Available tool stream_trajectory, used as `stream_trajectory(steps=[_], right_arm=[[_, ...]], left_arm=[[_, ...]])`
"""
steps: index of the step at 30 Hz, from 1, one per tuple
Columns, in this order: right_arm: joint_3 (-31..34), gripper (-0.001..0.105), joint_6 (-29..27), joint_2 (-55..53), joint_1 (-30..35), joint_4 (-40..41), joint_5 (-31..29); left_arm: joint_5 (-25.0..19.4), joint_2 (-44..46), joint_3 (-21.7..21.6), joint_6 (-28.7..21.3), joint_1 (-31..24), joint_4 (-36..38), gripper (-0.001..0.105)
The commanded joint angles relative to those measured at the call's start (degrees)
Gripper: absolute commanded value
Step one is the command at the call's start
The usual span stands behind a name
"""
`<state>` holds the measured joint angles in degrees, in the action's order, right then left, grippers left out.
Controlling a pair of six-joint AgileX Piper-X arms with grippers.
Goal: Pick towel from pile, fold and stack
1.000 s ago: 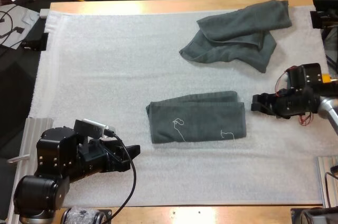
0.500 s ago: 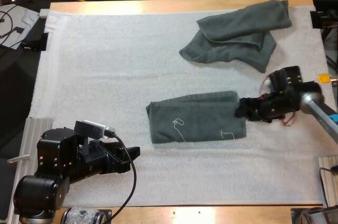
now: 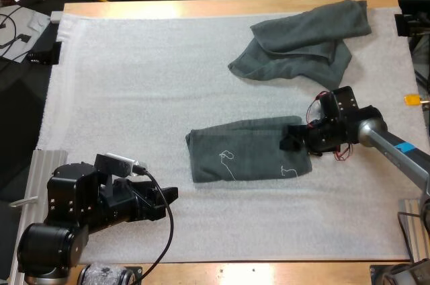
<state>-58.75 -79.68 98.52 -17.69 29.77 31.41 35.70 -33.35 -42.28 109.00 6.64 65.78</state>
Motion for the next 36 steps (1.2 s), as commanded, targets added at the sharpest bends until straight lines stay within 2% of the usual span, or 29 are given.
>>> stream_trajectory(steps=[1, 3, 4, 7, 9, 12, 14, 25, 26, 27, 32, 34, 36], right_arm=[[0.4, 0.044, 0.1, 1.3, -0.7, 1.5, -0.4], [0.1, 0.043, -0.4, 0.5, -0.3, 1.3, -0.1], [0.3, 0.029, -0.2, 0.1, -0.3, 2.5, -1.0], [0.3, 0.007, -0.1, -0.2, -0.5, 3.6, -2.4], [0.3, 0.0, -0.4, -0.8, -0.6, 4.5, -3.9], [0.3, 0.0, -1.3, -3.1, -0.6, 6.6, -8.2], [0.4, 0.0, -2.8, -5.2, -0.6, 9.2, -13.1], [-2.5, 0.0, -19.4, -17.2, -0.6, 27.5, -46.7], [-1.9, 0.0, -18.0, -16.5, -0.6, 26.0, -39.6], [-1.7, 0.0, -17.3, -16.1, -0.7, 25.3, -36.1], [-3.3, 0.0, -20.6, -19.2, -0.5, 30.2, -45.1], [-3.7, 0.0, -19.4, -19.6, -1.0, 30.5, -44.5], [-3.9, 0.0, -17.0, -19.7, -2.0, 30.0, -41.4]], left_arm=[[0.4, 0.0, -0.3, 0.2, 0.1, 0.1, 0.058], [0.5, 0.0, -0.4, 0.0, 0.1, 0.1, 0.058], [0.5, 0.1, -0.4, 0.0, 0.2, 0.1, 0.058], [0.6, 0.1, -0.3, -0.2, 0.2, 0.3, 0.058], [0.8, 0.1, -0.3, -0.2, 0.2, 0.3, 0.058], [1.0, 0.2, -0.4, -0.2, 0.1, 0.2, 0.058], [1.0, 0.2, -0.3, -0.3, 0.1, 0.3, 0.058], [1.2, 0.5, -0.4, -0.6, 0.2, 0.2, 0.058], [1.0, 0.3, -0.4, -0.4, 0.2, 0.3, 0.058], [0.9, 0.3, -0.4, -0.3, 0.2, 0.4, 0.058], [1.2, 0.1, -0.3, -0.3, 0.1, 0.5, 0.059], [1.3, 0.2, -0.4, -0.2, 0.2, 0.5, 0.059], [1.5, 0.1, -0.4, -0.2, 0.2, 0.5, 0.059]])
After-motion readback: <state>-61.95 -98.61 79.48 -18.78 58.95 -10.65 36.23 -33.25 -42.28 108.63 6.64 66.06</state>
